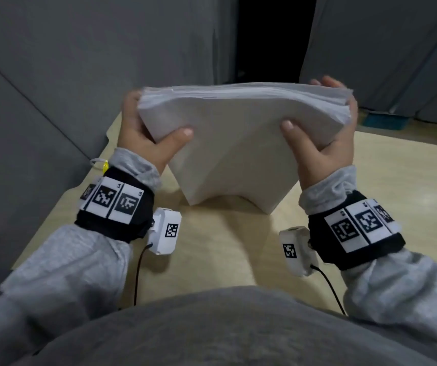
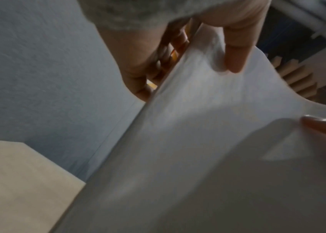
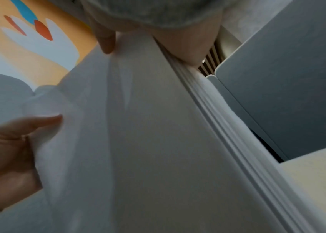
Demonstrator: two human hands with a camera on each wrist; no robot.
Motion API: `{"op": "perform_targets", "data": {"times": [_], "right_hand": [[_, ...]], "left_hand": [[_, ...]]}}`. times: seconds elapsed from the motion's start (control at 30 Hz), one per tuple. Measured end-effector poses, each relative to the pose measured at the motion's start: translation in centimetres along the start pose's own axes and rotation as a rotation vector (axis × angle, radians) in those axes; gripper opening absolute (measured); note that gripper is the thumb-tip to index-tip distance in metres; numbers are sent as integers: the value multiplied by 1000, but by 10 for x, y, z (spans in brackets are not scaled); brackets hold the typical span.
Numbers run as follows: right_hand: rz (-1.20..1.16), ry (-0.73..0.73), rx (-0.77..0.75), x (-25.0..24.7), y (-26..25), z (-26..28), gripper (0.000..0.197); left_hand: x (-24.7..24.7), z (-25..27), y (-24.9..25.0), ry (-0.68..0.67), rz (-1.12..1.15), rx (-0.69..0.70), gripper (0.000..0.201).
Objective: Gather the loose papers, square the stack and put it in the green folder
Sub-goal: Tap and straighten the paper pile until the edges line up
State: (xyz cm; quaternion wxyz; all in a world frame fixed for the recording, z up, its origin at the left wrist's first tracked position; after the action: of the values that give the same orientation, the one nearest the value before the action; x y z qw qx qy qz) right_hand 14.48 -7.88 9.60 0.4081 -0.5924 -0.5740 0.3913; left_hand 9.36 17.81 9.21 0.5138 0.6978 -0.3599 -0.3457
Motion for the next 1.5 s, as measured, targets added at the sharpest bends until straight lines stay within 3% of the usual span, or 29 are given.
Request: {"op": "perform_targets", "data": {"times": [0.07, 0.13, 0.2, 0.27, 0.37, 0.43, 0.5, 0.53, 0.6, 0.63, 0.73, 0.8, 0.9, 0.97, 1.03, 1.1, 1.23, 1.33, 1.4, 1.5], "right_hand": [[13, -22, 118, 2, 14, 0, 58], [27, -25, 175, 6, 19, 1, 39], [58, 8, 85, 8, 5, 1, 27], [28, 57, -46, 5, -14, 1, 27], [7, 26, -142, 1, -24, -1, 35], [44, -9, 33, 2, 2, -4, 48], [132, -76, 252, 7, 32, -3, 52], [180, -116, 326, 9, 43, 0, 42], [208, -127, 367, 11, 46, 4, 11], [180, -113, 342, 11, 39, 5, 6], [34, -43, 176, 5, 18, 2, 6], [-14, -53, 143, 4, 19, 1, 24], [133, -157, 297, 4, 51, 6, 48], [420, -293, 439, 4, 77, 14, 51], [644, -443, 514, 9, 93, 22, 40], [708, -493, 520, 14, 96, 24, 34], [554, -378, 487, 9, 91, 23, 40], [456, -297, 482, 2, 89, 23, 46], [444, -316, 489, 4, 91, 23, 44], [395, -297, 418, 9, 79, 19, 32]], "left_hand": [[8, 1, -5, -86, -45, -13, 55], [12, 2, -11, -87, -75, -24, 45], [9, 1, -3, 5, -94, -6, 35], [6, -1, 5, 54, -58, 20, 38], [5, -3, -7, -15, -18, -82, 42], [12, 4, -23, -100, -81, -214, 54], [16, 9, -32, -117, -177, -274, 32], [16, 11, -28, -98, -226, -279, 19], [13, 11, -19, -43, -265, -237, 24], [10, 12, -14, -4, -252, -210, 28], [1, 13, 3, 61, -226, -133, 31], [-2, 9, -1, 24, -184, -136, 29], [-2, 9, -35, -76, -233, -322, 59], [9, 17, -53, -199, -332, -463, 66], [14, 21, -64, -240, -444, -554, 53], [13, 20, -64, -214, -542, -590, 35], [5, 18, -59, -134, -494, -500, 44], [3, 25, -58, -169, -523, -530, 45], [8, 31, -59, -202, -497, -540, 35], [10, 28, -53, -141, -461, -478, 38]]}}
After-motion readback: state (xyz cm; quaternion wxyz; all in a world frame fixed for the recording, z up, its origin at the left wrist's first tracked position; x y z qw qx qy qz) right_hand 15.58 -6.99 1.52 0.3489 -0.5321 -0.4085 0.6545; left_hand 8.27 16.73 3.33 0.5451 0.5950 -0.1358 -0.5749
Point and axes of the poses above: each hand's wrist, its own z-axis away from the middle knuckle, its own x-axis out of the palm, y = z × x, the point moved 7 cm from there along -z, towards the middle knuckle, and after that the axes turned 1 degree about -x, right-handed, at the moved point
